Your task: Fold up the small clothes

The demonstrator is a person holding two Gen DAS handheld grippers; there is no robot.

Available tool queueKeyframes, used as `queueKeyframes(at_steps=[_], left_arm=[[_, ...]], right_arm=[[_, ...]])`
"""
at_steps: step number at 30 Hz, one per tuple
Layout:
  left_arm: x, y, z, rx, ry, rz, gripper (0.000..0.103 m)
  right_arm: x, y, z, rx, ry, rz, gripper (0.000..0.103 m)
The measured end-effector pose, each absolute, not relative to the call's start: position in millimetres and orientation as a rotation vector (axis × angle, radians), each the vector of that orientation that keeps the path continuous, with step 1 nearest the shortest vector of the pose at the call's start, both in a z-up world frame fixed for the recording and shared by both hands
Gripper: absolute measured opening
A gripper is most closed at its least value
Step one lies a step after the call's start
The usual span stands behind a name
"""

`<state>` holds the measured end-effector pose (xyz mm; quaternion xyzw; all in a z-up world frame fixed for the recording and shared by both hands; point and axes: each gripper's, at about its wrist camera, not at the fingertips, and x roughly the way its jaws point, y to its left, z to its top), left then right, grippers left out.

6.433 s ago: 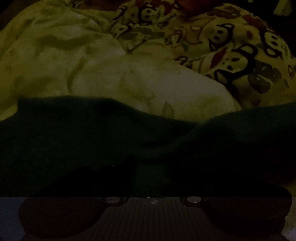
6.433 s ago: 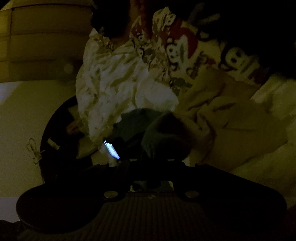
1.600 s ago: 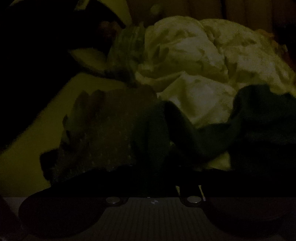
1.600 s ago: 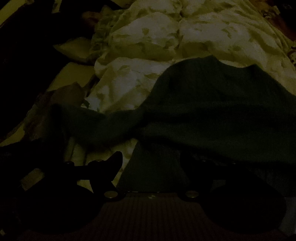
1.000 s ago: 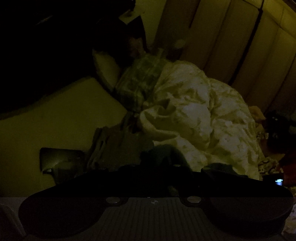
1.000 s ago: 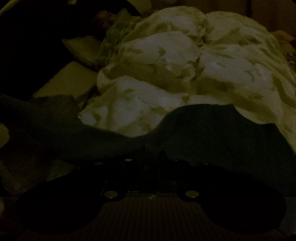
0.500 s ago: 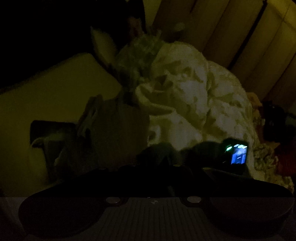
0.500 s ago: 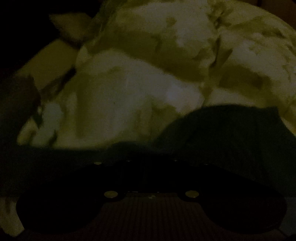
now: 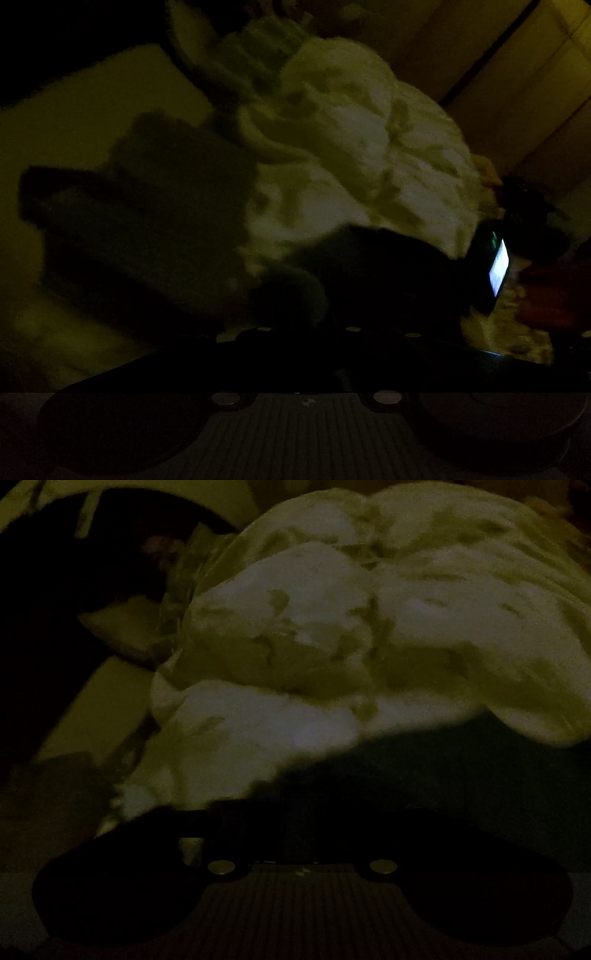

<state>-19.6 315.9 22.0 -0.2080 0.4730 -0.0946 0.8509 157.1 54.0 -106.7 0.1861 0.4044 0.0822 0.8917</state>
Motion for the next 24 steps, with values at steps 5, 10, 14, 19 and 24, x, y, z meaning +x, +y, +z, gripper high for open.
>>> queueKeyframes(at_steps=[5,10,14,19,24], left_arm=[[-22,282,8,-0.457,1.061,-0.316,0.086],[-33,246,-56,-0.414,1.335,-0.421,0.103],[-50,222,-97,-0.100,1.391,-0.354,0.103],[-61,236,-101,0.025,1.379,-0.291,0.103],[-48,251,-88,0.045,1.304,-0.252,0.103]], right_arm=[[81,31,-108,0.604,1.001,0.378,0.067],[22,-5,-142,0.973,1.187,0.437,0.067],[-6,-8,-149,0.864,1.220,0.352,0.066],[-25,4,-149,0.754,1.191,0.295,0.053],[-45,6,-158,0.728,1.209,0.274,0.047]])
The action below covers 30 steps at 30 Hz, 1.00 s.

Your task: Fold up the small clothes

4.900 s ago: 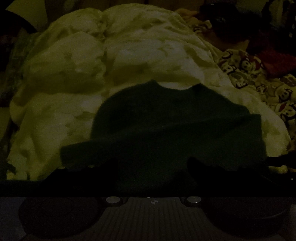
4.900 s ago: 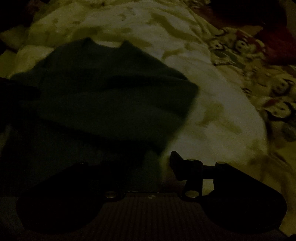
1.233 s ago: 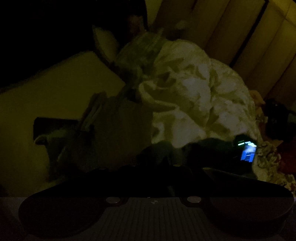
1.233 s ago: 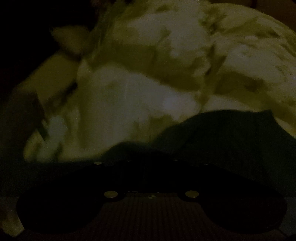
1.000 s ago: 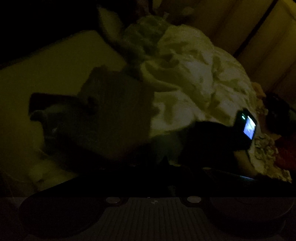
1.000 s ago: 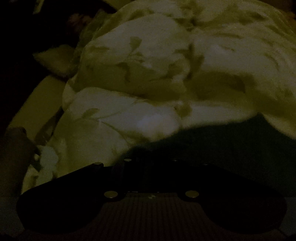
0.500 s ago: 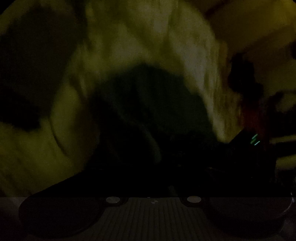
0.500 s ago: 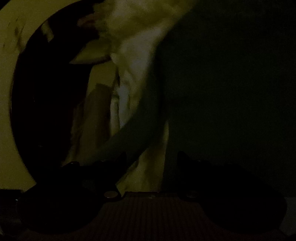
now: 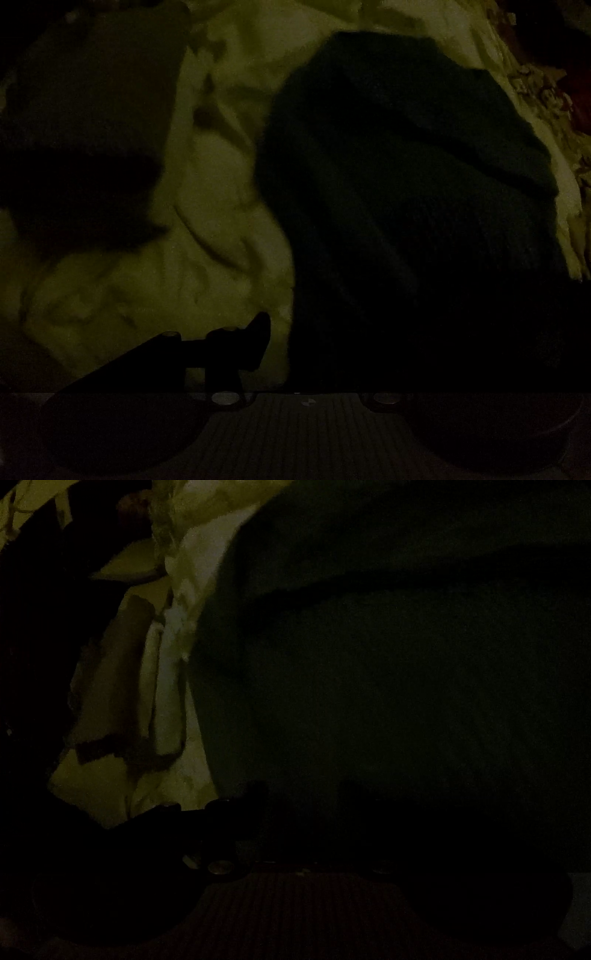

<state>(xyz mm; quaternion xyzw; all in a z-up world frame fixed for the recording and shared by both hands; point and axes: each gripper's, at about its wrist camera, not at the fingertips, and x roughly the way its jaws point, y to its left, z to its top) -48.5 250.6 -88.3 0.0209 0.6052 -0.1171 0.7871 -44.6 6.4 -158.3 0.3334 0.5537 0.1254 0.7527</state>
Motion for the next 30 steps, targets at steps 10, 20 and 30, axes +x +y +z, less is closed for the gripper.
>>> queueKeyframes(at_steps=[10,20,30], left_arm=[[-16,241,-80,0.036,1.206,-0.236,0.103],[88,197,-62,0.186,1.011,-0.285,0.103],[144,137,-120,0.393,1.074,-0.242,0.089]], right_arm=[[-45,35,-191,0.766,1.365,0.300,0.009],[-37,64,-75,0.574,1.112,0.640,0.009],[-31,78,-59,0.597,1.102,0.705,0.009]])
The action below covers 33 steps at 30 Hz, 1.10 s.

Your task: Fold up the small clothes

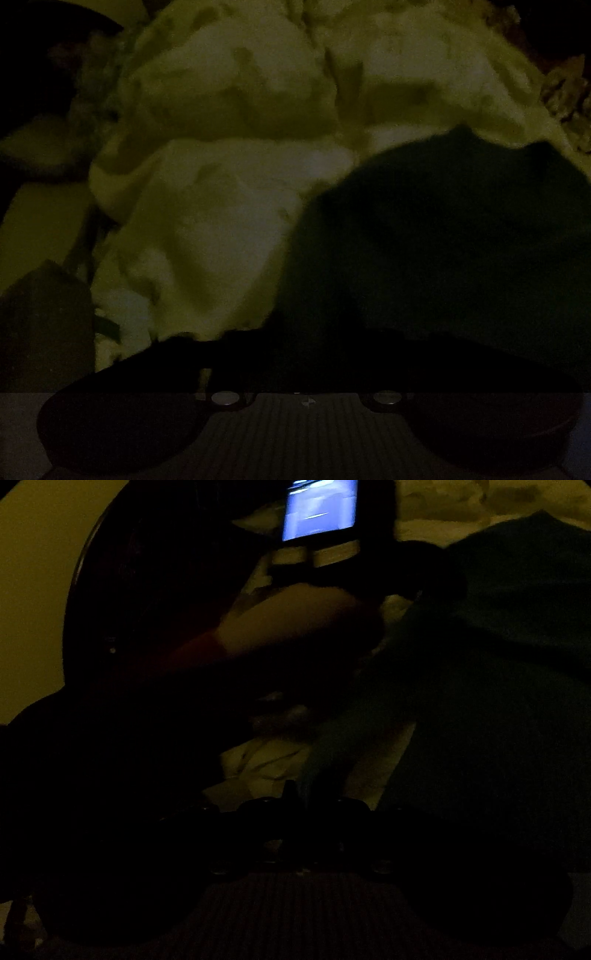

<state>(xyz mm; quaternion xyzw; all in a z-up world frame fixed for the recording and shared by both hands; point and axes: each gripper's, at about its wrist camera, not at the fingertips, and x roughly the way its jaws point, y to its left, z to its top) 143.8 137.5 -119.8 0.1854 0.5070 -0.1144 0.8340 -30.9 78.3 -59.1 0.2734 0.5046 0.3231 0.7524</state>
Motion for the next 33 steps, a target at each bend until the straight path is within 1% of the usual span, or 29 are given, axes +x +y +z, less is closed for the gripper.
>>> queueKeyframes(at_steps=[1,3,5,6,7,14,15,16,19,20,23,24,25,26,27,28,33], left_arm=[[147,137,-122,0.418,1.073,-0.202,0.079],[155,150,-117,0.364,1.074,-0.159,0.080],[164,164,-110,0.276,1.081,-0.137,0.077],[169,169,-108,0.257,1.082,-0.128,0.071],[174,173,-107,0.244,1.083,-0.128,0.070],[206,189,-104,0.094,1.102,-0.084,0.069],[208,190,-103,0.072,1.100,-0.081,0.067],[210,191,-102,0.059,1.096,-0.077,0.059],[216,187,-97,0.098,1.061,-0.048,0.058],[220,187,-96,0.077,1.078,-0.065,0.058],[220,185,-88,0.061,1.068,-0.068,0.059],[218,184,-85,0.056,1.055,-0.069,0.056],[216,183,-83,0.042,1.047,-0.079,0.071],[213,181,-81,0.029,1.048,-0.104,0.078],[209,178,-79,0.025,1.060,-0.131,0.091],[205,175,-78,0.029,1.063,-0.151,0.095],[168,150,-70,0.124,0.995,-0.299,0.097]], right_arm=[[-31,79,-58,0.599,1.101,0.712,0.009],[-32,80,-53,0.592,1.092,0.743,0.009],[-34,74,-45,0.593,1.075,0.766,0.009],[-33,69,-42,0.596,1.069,0.770,0.009],[-32,60,-37,0.595,1.059,0.759,0.009],[-12,-17,-17,0.432,1.035,0.572,0.009],[-10,-26,-16,0.394,1.040,0.542,0.009],[-6,-37,-14,0.348,1.040,0.515,0.009],[2,-64,-11,0.232,1.040,0.464,0.009],[-9,-82,-13,0.211,1.041,0.439,0.009],[-10,-129,-24,0.226,1.075,0.383,0.009],[-6,-136,-29,0.222,1.082,0.358,0.009],[-2,-143,-33,0.195,1.093,0.334,0.009],[0,-149,-37,0.176,1.102,0.316,0.009],[5,-156,-40,0.172,1.108,0.296,0.009],[8,-164,-42,0.173,1.113,0.287,0.009],[24,-177,-63,0.118,1.130,0.264,0.009]])
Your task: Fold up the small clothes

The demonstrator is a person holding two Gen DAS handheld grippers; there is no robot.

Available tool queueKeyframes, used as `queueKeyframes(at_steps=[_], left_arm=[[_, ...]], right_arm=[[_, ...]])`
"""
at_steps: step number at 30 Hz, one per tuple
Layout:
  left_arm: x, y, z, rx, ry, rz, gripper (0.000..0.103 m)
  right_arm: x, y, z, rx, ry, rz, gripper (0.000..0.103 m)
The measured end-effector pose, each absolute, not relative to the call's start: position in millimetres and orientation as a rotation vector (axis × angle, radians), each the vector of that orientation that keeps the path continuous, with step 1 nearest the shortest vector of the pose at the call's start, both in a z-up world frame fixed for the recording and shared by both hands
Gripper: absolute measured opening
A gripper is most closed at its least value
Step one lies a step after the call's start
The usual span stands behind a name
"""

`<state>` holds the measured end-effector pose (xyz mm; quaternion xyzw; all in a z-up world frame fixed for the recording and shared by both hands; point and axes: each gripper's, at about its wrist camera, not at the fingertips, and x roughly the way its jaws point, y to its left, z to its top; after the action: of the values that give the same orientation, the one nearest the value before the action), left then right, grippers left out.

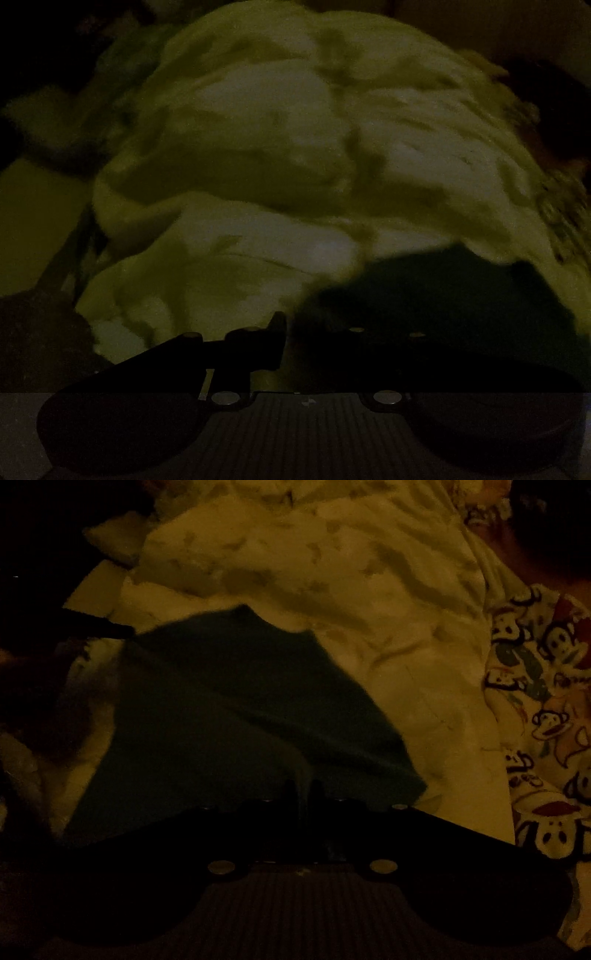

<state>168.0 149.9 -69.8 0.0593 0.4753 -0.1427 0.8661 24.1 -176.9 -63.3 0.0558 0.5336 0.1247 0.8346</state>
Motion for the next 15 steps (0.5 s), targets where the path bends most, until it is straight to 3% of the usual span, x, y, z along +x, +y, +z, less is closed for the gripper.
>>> queueKeyframes(at_steps=[6,7,8,10,15], left_arm=[[141,121,-88,0.204,1.019,-0.437,0.103],[139,118,-91,0.236,1.013,-0.432,0.103],[136,116,-92,0.283,0.989,-0.408,0.103],[134,119,-88,0.338,0.910,-0.314,0.103],[136,156,-68,0.230,0.803,-0.098,0.103]], right_arm=[[55,-174,-100,0.083,1.131,0.232,0.011],[57,-173,-107,0.058,1.130,0.216,0.020],[57,-172,-112,0.038,1.132,0.190,0.036],[55,-172,-117,0.007,1.118,0.110,0.052],[28,-168,-88,-0.027,0.970,-0.038,0.052]])
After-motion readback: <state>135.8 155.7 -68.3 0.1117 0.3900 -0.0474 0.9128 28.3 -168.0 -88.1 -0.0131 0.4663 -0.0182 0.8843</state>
